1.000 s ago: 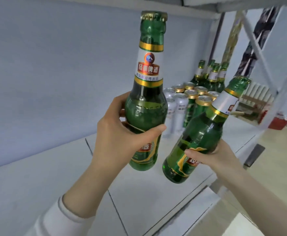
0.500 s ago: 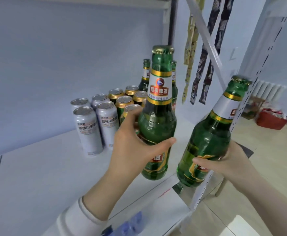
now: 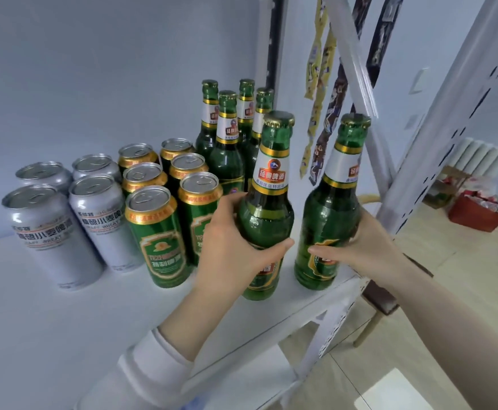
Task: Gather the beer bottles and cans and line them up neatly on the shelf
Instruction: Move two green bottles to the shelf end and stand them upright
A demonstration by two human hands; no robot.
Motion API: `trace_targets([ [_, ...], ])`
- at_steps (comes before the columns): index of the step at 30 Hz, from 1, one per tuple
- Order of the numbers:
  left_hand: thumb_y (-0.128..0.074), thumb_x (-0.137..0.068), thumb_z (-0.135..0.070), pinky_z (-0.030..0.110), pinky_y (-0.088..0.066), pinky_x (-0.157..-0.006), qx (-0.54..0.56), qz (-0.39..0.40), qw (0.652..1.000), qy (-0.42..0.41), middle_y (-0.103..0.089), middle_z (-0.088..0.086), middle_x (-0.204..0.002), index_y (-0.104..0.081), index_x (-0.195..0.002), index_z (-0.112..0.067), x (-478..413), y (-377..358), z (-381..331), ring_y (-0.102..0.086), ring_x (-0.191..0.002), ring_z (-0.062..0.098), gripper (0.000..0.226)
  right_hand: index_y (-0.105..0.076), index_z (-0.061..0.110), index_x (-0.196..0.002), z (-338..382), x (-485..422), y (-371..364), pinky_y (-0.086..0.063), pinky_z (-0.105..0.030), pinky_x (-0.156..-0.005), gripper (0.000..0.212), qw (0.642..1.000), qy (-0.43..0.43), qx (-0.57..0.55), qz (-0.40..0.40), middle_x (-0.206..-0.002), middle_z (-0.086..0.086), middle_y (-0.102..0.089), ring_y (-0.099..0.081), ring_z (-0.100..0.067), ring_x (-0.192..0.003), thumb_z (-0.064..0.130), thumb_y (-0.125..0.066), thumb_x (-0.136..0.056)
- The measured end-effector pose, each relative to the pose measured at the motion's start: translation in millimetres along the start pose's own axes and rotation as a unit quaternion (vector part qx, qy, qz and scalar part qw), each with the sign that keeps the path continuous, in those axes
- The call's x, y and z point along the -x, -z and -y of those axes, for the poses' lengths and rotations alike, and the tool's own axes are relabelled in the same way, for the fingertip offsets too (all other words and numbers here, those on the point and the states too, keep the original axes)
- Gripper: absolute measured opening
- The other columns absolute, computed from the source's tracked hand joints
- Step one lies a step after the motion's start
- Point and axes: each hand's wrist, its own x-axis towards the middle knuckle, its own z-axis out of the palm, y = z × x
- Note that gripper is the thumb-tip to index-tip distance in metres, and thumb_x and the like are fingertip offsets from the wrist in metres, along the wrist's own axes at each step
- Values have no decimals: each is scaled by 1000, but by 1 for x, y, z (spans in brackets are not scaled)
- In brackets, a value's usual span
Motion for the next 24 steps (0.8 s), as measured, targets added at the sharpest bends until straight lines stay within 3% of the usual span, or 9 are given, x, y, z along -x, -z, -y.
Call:
trace_targets([
  [3, -85, -52, -34, 4, -40, -76, -23, -16, 999, 26, -52, -19, -99, -37, -108, -32, -7, -15, 1, -53, -96, 3, 74, -49, 22, -122, -13, -24, 3, -49, -29, -87, 81, 1000, -2, 4, 21, -112, 9, -64, -59, -6, -104, 21, -89, -52],
  [9, -86, -52, -34, 20, -41, -85, -57, -79, 992, 81, -53, -11, -107, -42, -122, -19, -17, -36, 3, -52, -103, 8, 84, -48, 24, -118, -22, -56, 5, -43, -14, -71, 74, 995, 15, -15, 100, -103, 15, -60, -54, 5, -93, 17, -87, -56],
  [14, -86, -52, -33, 17, -40, -83, -68, -115, 985, 106, -51, -13, -108, -40, -124, -18, -22, -46, 2, -51, -103, 6, 87, -47, 25, -116, -26, -72, 2, -43, -13, -71, 71, 990, 36, -27, 137, -102, 17, -59, -55, 6, -92, 18, -86, -57],
  [19, -82, -54, -44, 19, -39, -89, -112, -73, 984, 117, -50, -3, -129, -32, -132, -17, -20, -45, -2, -49, -121, 12, 96, -46, 26, -121, -34, -75, -6, -48, -16, -77, 75, 986, 61, -44, 147, -109, 16, -60, -57, 3, -100, 23, -86, -58],
  [22, -68, -54, -56, 15, -33, -99, -128, -78, 985, 83, -38, -8, -143, -20, -143, -20, -23, -35, -26, -37, -131, 4, 107, -37, 25, -126, -40, -71, -10, -45, -3, -72, 81, 982, 65, -83, 157, -112, 22, -52, -52, 18, -98, 13, -84, -61],
  [24, -65, -62, -53, 12, -31, -102, -123, -98, 987, 42, -37, -16, -140, -18, -145, -22, -32, -23, -45, -35, -129, -2, 100, -30, 28, -132, -50, -65, -12, -42, -4, -80, 90, 981, 61, -104, 154, -118, 24, -46, -47, 17, -106, 9, -83, -62],
])
